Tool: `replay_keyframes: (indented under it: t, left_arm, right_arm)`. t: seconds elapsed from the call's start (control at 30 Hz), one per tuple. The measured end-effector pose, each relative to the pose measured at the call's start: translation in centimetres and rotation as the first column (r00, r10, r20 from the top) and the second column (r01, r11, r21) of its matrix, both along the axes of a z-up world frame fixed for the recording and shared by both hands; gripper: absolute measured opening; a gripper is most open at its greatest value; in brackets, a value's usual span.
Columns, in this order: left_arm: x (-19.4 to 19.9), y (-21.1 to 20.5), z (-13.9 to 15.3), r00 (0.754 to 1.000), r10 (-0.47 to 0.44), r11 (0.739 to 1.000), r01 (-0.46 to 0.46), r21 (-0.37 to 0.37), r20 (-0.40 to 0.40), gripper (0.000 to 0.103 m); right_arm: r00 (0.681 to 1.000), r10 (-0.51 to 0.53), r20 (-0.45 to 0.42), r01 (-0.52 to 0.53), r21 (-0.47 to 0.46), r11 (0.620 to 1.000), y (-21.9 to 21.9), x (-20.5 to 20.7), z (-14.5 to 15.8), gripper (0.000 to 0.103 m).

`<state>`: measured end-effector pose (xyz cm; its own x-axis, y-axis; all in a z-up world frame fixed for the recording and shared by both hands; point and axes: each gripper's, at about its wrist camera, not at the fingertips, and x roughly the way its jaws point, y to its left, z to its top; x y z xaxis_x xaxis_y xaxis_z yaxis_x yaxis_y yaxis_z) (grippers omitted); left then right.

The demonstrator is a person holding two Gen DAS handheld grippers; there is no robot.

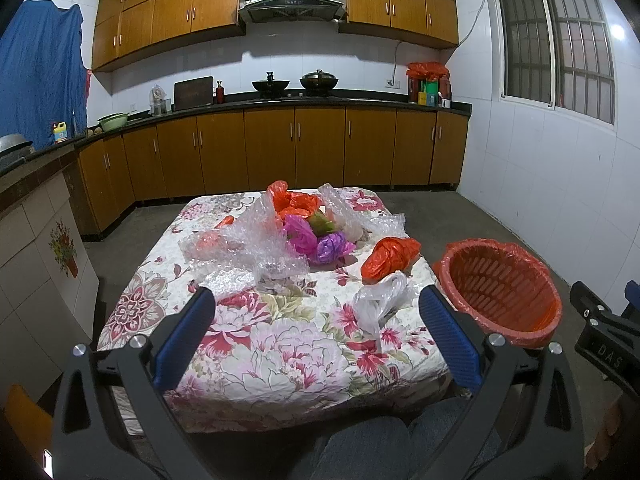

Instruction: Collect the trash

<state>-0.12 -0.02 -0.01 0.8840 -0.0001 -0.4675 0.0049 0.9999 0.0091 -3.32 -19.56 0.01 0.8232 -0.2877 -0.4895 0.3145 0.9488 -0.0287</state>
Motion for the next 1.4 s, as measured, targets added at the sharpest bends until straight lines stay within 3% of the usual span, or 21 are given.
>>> replay_keyframes:
  t: [1.4]
  left_arm:
    - [-0.09,0.07,-0.12,1.000,0.005,1.000,-0.005,-0.004,-0.010,0.099]
  right_arm:
    - [1.000,0.004,0.000,-0.004,-0.002,1.000,0.09,0.36,-0.39,0.101]
